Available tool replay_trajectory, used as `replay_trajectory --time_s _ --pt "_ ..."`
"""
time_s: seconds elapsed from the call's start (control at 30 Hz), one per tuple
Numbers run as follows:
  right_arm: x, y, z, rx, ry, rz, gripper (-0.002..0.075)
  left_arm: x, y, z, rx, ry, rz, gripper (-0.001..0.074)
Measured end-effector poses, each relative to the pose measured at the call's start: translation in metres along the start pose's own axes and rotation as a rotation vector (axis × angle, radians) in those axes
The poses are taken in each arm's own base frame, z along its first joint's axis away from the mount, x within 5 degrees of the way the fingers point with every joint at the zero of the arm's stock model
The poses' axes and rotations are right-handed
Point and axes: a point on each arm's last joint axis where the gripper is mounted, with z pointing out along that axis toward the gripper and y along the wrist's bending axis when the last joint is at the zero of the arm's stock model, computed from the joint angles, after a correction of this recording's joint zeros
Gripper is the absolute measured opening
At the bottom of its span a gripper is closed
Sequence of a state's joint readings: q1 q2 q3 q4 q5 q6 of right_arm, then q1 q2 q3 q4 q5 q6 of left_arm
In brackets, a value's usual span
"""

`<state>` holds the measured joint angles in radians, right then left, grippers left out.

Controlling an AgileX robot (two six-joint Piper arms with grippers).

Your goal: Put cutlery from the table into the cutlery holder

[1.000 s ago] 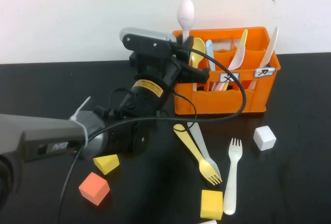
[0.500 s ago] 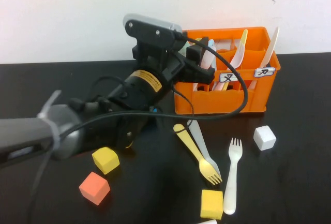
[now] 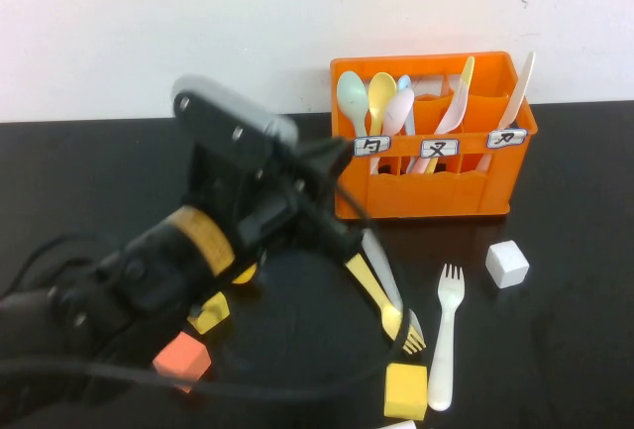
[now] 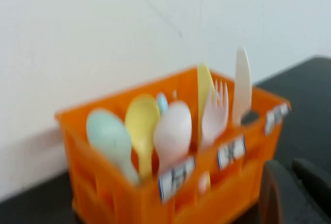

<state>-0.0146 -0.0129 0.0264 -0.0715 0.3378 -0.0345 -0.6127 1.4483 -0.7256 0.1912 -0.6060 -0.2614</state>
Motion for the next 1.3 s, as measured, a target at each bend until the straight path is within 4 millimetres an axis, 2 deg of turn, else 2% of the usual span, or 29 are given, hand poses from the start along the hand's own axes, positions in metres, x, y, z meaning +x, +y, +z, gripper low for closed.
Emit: replay_trajectory --time_s 0.17,0.27,0.53,0.8,1.1,1.3 --pt "0.000 0.000 0.000 0.000 0.000 0.000 -0.0003 0.012 -0.003 -0.032 0.000 0.029 -0.003 0.0003" --pt "0.000 0.000 0.000 0.000 0.000 0.000 -0.0003 0.010 -0.005 -0.052 -0.009 0.043 0.002 0.0001" --pt "0.000 0.000 0.000 0.000 0.000 -0.001 -0.0003 -0.002 -0.005 -0.103 -0.086 0.178 0.038 0.0001" --pt "0.000 0.000 0.000 0.000 0.000 -0.001 -0.0003 -0.019 -0.006 -0.150 -0.147 0.202 0.035 0.0001" --pt "0.000 0.000 0.000 0.000 0.000 -0.001 -0.0003 -0.003 -0.004 -0.167 -0.205 0.411 -0.063 0.0000" --pt "0.000 0.000 0.000 0.000 0.000 -0.001 -0.0003 -0.002 -0.008 -0.167 -0.187 0.407 -0.160 0.0000"
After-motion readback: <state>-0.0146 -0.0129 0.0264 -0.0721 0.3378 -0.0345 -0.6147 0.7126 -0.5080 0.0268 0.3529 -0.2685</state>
